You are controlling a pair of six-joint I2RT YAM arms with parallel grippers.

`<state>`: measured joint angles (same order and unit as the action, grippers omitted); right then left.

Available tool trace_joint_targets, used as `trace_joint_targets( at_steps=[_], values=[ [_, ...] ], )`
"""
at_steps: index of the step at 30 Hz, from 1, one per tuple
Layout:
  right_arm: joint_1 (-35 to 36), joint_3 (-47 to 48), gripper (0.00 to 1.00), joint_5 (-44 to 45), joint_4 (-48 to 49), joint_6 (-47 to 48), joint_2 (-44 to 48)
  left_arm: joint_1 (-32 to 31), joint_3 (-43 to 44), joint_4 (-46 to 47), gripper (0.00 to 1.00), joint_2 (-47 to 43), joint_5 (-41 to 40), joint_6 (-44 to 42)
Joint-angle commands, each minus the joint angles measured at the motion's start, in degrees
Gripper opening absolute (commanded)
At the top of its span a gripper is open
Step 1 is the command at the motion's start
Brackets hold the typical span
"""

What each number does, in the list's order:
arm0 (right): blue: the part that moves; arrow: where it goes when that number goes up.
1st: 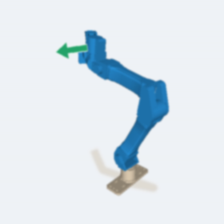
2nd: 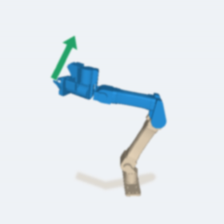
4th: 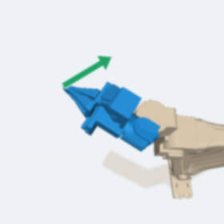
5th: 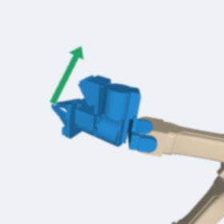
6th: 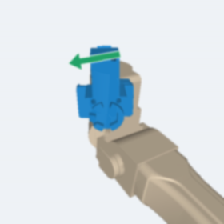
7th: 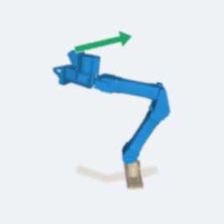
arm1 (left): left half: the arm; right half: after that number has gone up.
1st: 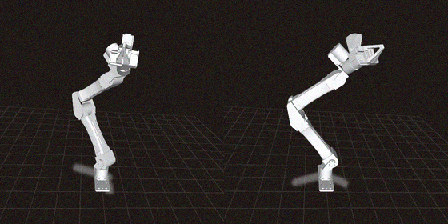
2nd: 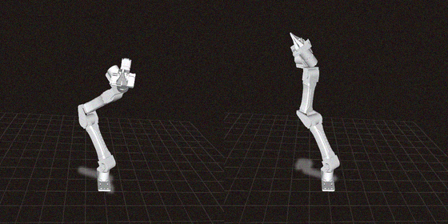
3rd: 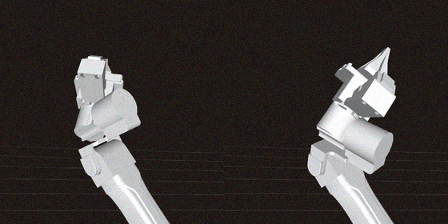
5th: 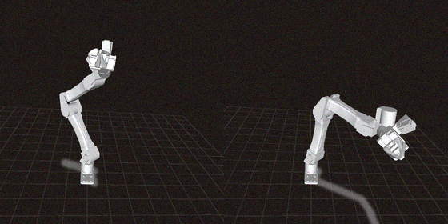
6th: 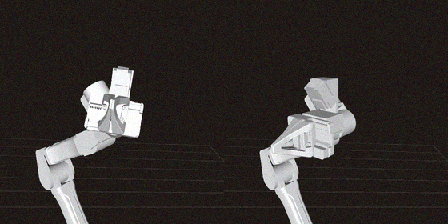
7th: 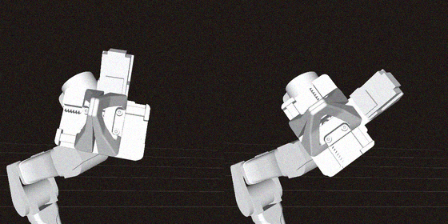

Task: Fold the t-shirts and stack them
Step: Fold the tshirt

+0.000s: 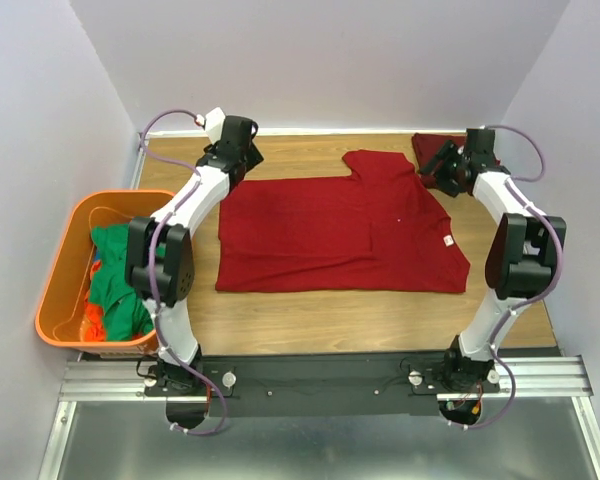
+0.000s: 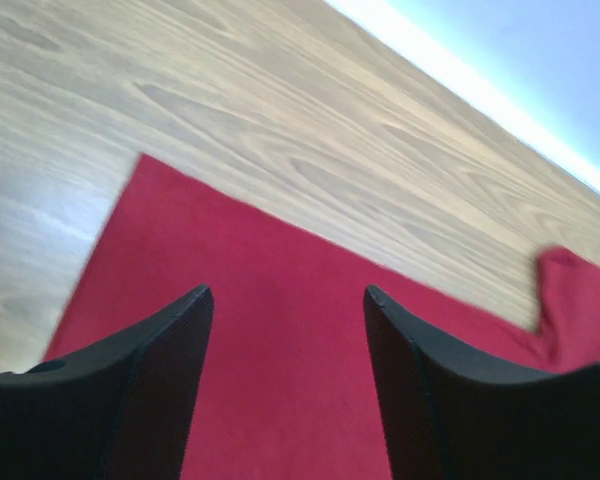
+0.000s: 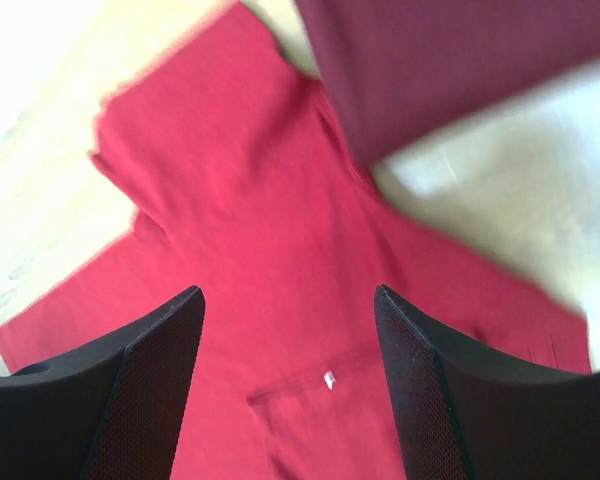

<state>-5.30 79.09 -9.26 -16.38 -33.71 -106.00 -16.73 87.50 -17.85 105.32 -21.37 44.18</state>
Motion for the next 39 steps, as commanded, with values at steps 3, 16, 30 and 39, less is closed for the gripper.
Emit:
trace_joint_targets(
  at_steps=[3, 16, 30, 39],
  values=[
    [1.17, 11.6, 0.75, -2.26, 1.35, 5.24, -6.58, 2.75, 11.99, -7.2, 0.66, 11.56, -1.39, 0.2],
    [2.93, 23.39, 0.75, -3.84, 1.26, 8.75, -19.42, 5.66, 29.73, -20.12, 0.6, 27.57, -7.72, 1.44],
    [3.19, 25.41, 0.75, -3.84, 1.26, 11.48, -23.73, 7.33, 34.57, -22.41, 0.57, 34.51, -8.17, -2.78],
    [3.19, 26.2, 0.75, -3.66, 1.09, 13.41, -25.05, 7.94, 36.77, -22.32, 0.52, 37.15, -6.23, -3.14]
  ],
)
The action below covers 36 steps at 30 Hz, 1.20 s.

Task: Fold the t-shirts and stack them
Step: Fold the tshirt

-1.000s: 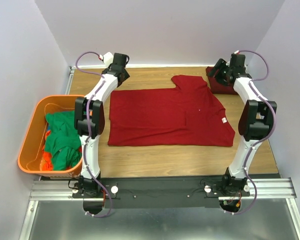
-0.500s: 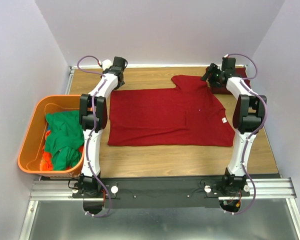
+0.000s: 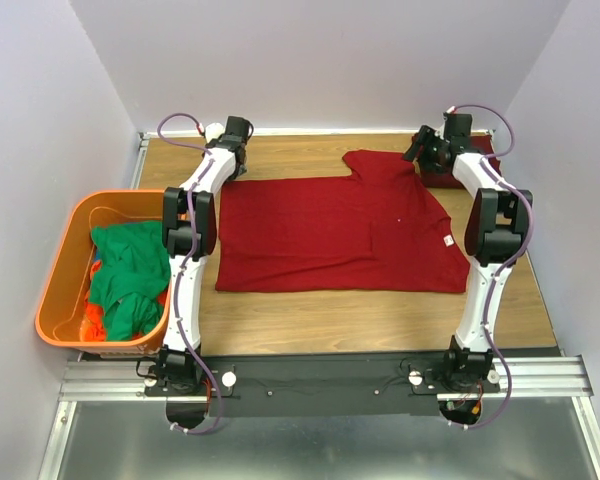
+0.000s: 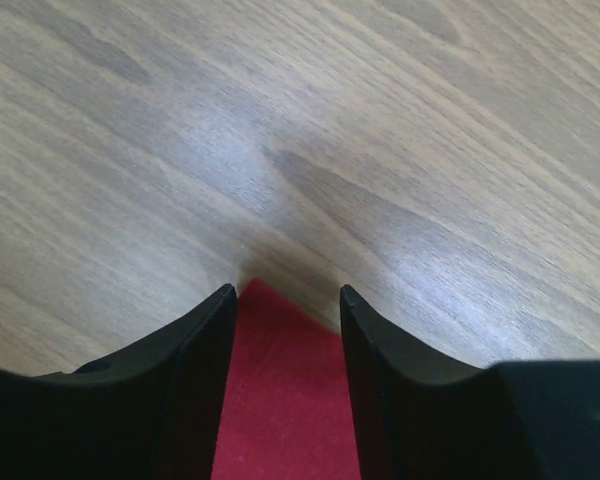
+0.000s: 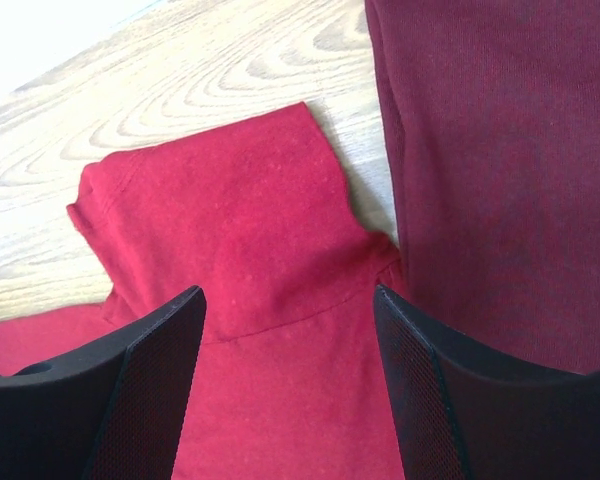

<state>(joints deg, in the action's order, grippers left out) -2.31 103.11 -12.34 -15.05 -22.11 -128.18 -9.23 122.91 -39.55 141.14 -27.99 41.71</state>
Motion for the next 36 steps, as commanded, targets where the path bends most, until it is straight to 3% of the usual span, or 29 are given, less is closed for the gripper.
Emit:
trace_joint_targets(
  at_steps=[1, 9, 12, 19, 24, 27, 36],
  values=[
    [0.2, 2.7, 0.75, -0.84, -0.42, 2.07, -3.56, 0.53, 1.28, -0.53, 0.51, 1.42, 0.39, -0.76],
    [0.2, 4.03, 0.75, -0.41, -1.65, 2.42, -6.29, 0.62, 0.84, 0.0, 0.34, 1.42, 1.01, -1.02],
    [0.2, 4.64, 0.75, 1.17, -2.17, 2.68, -7.34, 0.62, 0.49, 0.09, 0.2, 1.07, 1.36, -1.2],
    [0.28, 6.92, 0.75, 3.63, -2.97, 3.3, -10.33, 0.62, -2.76, 2.63, 0.01, -0.78, 2.32, -1.55],
    [0.72, 9.65, 0.73, 5.74, -3.06, 3.12, -11.3, 0.62, -3.03, 2.99, 0.0, -1.22, 3.03, -1.72],
    [0.9, 10.18, 0.66, 5.14, -2.97, 2.69, -10.87, 0.62, -3.64, 3.51, 0.0, -1.57, 3.2, -1.99],
    [1.95, 12.73, 0.64, 7.33, -2.79, 3.39, -11.56, 0.71, -4.7, 4.39, 0.0, -2.19, 3.29, -2.86]
  ],
)
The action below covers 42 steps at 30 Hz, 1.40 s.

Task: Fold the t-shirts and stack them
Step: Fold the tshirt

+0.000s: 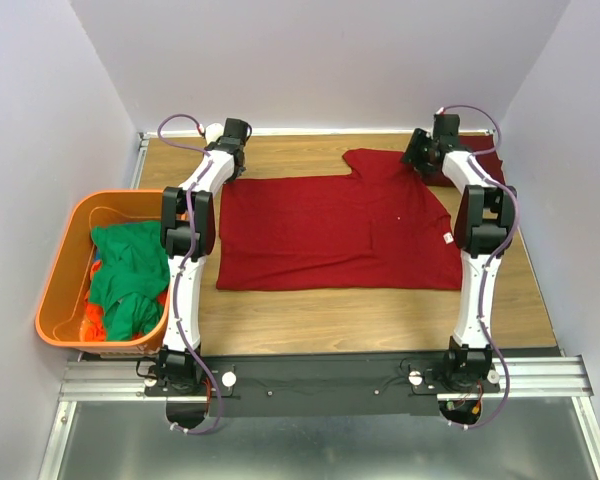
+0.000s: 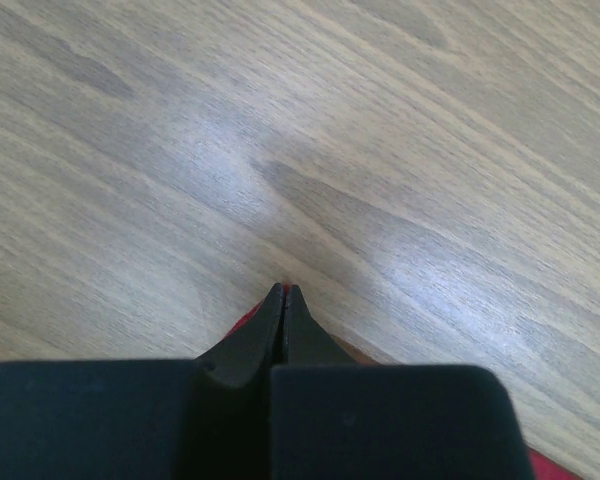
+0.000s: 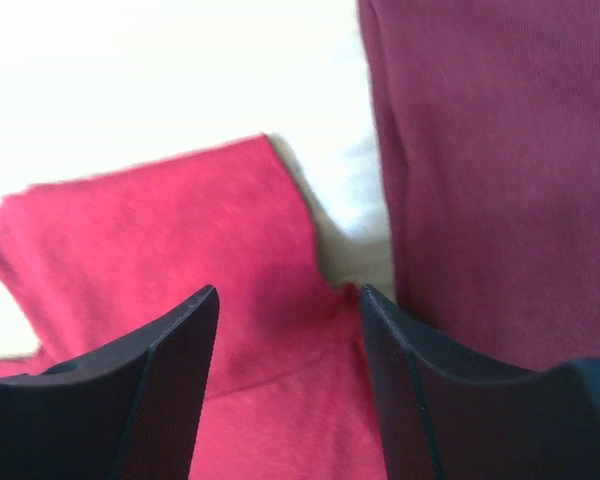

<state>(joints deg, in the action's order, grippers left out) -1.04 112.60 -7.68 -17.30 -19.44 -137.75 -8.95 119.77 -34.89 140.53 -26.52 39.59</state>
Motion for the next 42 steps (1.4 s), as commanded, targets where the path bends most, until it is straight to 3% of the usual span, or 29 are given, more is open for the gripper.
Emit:
trace_joint_targets(
  at_steps=[1, 15, 21, 25, 28, 42],
  values=[
    [0.69, 3.94, 0.63, 2.85, -0.54, 0.72, -2.34, 0.43, -1.47, -0.26, 0.0, -1.57, 1.83, -0.75],
    [0.86, 3.77, 0.47, 5.57, -0.72, 0.19, -4.63, 0.51, -1.55, 0.09, 0.0, -1.92, 2.35, -1.1],
    [0.95, 3.68, 0.3, 5.58, -0.72, -0.33, -4.19, 0.51, -1.81, 0.35, 0.0, -2.45, 2.53, -1.1],
    [0.95, 4.21, 0.1, 5.57, -0.72, -0.68, -3.49, 0.51, -2.17, 0.79, 0.0, -3.59, 2.35, -1.19],
    [0.86, 4.56, 0.01, 5.75, -0.72, -0.69, -2.7, 0.51, -3.83, 2.63, 0.0, -5.34, 2.61, -1.45],
    [0.95, -2.73, 0.01, 10.23, -0.54, 0.63, 9.16, 0.51, -10.07, 6.59, 0.0, -13.0, 1.91, -1.36]
  ],
)
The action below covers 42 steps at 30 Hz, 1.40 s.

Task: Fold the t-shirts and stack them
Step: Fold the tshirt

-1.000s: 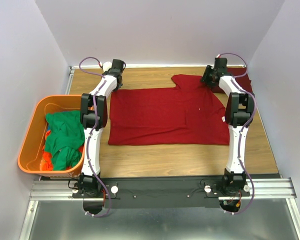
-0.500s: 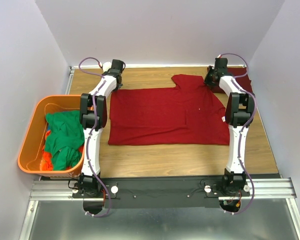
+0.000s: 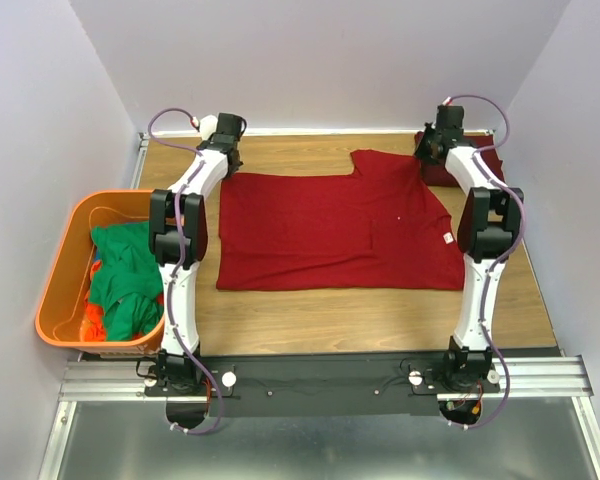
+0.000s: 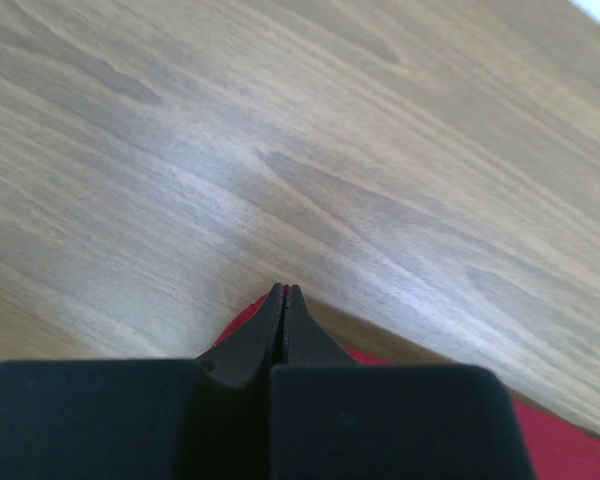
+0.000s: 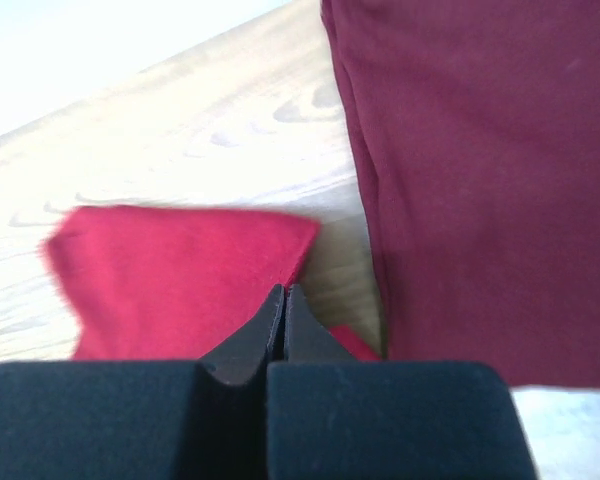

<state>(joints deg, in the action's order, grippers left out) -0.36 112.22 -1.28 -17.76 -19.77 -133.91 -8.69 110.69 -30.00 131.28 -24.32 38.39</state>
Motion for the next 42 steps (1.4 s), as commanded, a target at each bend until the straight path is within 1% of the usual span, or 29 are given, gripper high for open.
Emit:
trace_joint_targets(
  at_steps=[1, 7, 12, 15, 19, 22, 30, 33, 42],
  values=[
    [0.27, -2.97, 0.01, 4.0, -0.17, 1.05, 6.28, 0.34, -1.27, 1.87, 0.0, -4.36, -0.12, -0.07],
    [0.27, -9.03, 0.01, 4.71, 0.0, 0.26, 10.5, 0.34, -4.78, 2.75, 0.0, -7.53, 0.15, 1.16],
    [0.18, -14.57, 0.01, 5.14, 0.27, -1.93, 16.04, 0.43, -10.23, 5.12, 0.0, -10.43, 0.67, 1.69],
    [0.27, -20.7, 0.01, 6.81, 0.27, -4.21, 20.07, 0.43, -13.48, 6.88, 0.0, -12.88, 1.99, 1.69],
    [0.27, -25.99, 0.01, 8.66, 0.36, -7.3, 25.09, 0.51, -17.0, 8.55, 0.0, -15.7, 2.78, 1.77],
    [0.27, -32.66, 0.01, 9.36, 0.36, -9.32, 28.68, 0.51, -19.28, 9.08, 0.0, -17.72, 3.04, 1.69],
    [0.18, -43.39, 0.01, 11.3, 1.49, -13.18, 36.69, 0.51, -26.75, 10.49, 0.0, -23.17, 2.78, 1.77],
    [0.18, -46.64, 0.01, 11.3, 2.11, -13.98, 39.24, 0.51, -29.56, 10.66, 0.0, -25.63, 3.31, 2.56],
    [0.18, -51.66, 0.01, 13.58, 2.11, -14.6, 46.62, 0.51, -38.35, 12.42, 0.0, -30.56, 5.51, 4.32]
  ],
)
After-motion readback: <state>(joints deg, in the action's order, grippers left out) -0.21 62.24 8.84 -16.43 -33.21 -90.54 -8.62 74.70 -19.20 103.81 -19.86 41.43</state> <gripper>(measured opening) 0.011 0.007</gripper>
